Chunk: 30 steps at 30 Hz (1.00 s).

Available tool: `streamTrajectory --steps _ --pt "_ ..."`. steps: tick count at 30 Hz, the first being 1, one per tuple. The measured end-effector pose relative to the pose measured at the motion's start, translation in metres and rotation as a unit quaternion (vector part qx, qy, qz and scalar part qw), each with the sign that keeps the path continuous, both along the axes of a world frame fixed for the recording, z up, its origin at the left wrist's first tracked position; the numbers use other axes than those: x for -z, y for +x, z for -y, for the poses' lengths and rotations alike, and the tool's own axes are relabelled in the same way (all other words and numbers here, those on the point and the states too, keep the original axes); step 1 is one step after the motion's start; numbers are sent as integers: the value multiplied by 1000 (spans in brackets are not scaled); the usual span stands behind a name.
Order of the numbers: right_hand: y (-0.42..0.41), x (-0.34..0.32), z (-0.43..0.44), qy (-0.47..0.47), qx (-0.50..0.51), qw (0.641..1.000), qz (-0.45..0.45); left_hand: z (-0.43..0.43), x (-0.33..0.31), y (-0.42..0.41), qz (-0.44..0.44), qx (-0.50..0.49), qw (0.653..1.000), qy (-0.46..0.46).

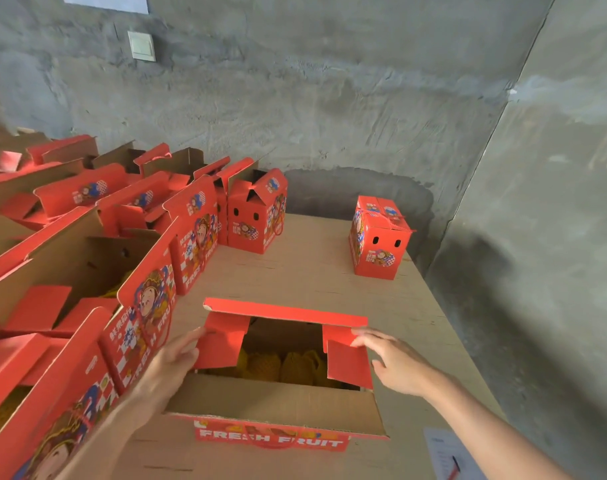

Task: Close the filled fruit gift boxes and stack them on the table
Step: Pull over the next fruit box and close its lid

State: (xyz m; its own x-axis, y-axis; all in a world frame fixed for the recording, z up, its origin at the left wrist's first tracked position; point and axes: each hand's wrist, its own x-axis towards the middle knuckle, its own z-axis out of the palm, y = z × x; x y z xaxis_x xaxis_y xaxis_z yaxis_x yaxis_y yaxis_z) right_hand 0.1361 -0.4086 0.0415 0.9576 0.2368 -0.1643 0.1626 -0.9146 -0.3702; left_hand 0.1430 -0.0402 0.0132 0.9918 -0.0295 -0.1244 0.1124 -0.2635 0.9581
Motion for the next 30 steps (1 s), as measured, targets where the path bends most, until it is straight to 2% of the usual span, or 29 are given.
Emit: streamTrajectory --steps 2,6,8,10,12,15,19,25,30 --pt "3 1 0 25 18 1000 -1 2 -4 6 19 0 999 31" --pt "9 -1 -14 207 124 969 55 12 -21 26 71 -12 988 139" --pt "10 -3 -19 309 162 936 49 16 -32 35 94 -43 987 125" --pt "11 0 -22 348 165 922 37 16 -40 43 114 -32 988 97" --pt "10 3 -22 300 154 939 62 13 -42 52 133 17 980 145" --pt "12 8 -20 239 136 956 103 12 -33 63 137 103 944 280" --pt "13 13 -20 192 76 978 26 9 -20 74 81 193 892 401" --pt "13 17 -19 204 72 976 8 4 -7 80 55 221 880 417" --pt "13 22 -15 201 63 977 17 4 0 75 21 232 909 346"
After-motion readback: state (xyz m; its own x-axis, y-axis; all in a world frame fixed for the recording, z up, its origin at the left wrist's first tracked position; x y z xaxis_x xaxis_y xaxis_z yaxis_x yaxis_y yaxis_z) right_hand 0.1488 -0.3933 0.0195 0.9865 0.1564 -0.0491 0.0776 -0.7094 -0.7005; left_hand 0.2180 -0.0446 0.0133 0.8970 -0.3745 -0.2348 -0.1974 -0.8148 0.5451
